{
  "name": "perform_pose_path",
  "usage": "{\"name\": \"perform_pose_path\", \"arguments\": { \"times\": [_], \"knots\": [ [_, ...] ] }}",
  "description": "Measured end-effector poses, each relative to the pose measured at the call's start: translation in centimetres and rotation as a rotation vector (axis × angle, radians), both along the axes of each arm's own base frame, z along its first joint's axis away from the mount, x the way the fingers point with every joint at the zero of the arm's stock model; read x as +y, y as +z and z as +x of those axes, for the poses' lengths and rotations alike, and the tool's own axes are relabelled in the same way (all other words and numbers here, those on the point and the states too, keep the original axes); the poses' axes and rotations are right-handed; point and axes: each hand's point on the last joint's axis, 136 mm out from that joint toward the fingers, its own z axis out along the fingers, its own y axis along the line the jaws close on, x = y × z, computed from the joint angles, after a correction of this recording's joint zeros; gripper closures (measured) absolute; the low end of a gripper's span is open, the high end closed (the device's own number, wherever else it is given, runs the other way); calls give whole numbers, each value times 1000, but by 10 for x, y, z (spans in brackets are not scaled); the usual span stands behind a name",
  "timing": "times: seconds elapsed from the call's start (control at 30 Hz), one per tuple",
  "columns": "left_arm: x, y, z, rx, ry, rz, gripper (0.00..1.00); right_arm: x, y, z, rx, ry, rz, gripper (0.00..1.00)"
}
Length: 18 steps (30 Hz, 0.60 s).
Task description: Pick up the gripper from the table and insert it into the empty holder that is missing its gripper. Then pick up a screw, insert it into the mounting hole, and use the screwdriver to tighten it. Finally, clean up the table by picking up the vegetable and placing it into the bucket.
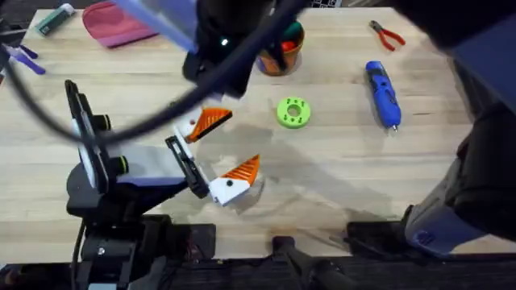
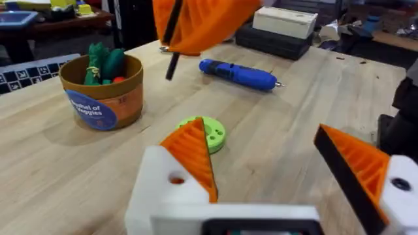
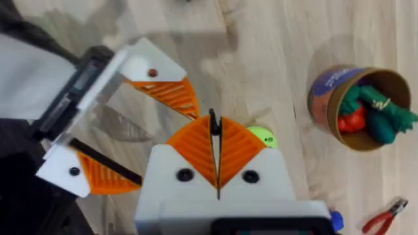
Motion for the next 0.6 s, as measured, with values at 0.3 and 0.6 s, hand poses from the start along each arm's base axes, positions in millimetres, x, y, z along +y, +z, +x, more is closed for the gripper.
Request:
{"name": "perform_pose_path", "arguments": {
  "times": [0.3,0.6],
  "knots": [
    [0,0,0,0,0,0,15,23,2,-22,29,164,48,995],
    [0,0,0,1,0,0,15,30,2,-35,66,288,74,995]
  ]
}}
